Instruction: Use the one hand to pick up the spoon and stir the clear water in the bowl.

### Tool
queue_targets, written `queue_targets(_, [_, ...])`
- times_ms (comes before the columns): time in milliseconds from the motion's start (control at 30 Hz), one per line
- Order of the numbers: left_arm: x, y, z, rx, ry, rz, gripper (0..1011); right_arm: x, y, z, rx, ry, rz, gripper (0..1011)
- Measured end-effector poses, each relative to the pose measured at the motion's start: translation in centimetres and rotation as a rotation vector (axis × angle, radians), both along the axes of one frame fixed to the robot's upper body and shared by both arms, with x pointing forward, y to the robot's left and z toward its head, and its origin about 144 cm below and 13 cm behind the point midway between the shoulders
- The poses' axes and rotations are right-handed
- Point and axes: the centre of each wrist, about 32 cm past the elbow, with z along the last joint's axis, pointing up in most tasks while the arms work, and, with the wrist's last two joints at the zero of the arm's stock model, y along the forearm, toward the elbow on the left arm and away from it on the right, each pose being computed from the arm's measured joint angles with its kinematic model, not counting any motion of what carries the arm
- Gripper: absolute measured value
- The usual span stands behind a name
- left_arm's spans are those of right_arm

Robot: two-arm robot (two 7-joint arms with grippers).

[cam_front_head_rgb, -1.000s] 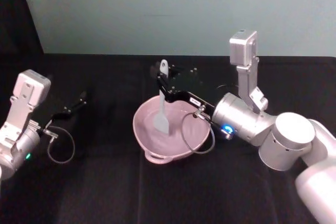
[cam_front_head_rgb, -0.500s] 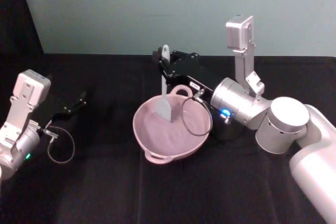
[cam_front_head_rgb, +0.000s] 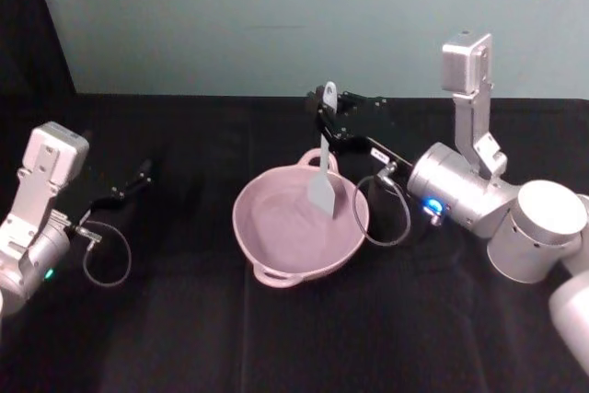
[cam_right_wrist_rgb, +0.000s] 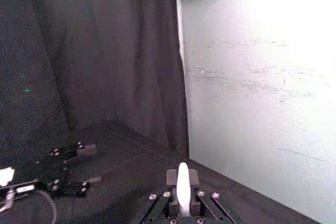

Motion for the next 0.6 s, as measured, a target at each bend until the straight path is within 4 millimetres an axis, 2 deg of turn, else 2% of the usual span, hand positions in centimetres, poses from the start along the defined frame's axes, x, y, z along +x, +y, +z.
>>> queue_targets(300, [0.0,0.0,0.0,0.000,0.000,0.000,1011,-1.9,-0.2,-0.3,-0.004,0.027,0.020,114])
queue_targets(600, [0.0,0.0,0.0,0.000,0.000,0.000,1011,-2.7,1.4,-0.6,0.007,0.033,0.078,114])
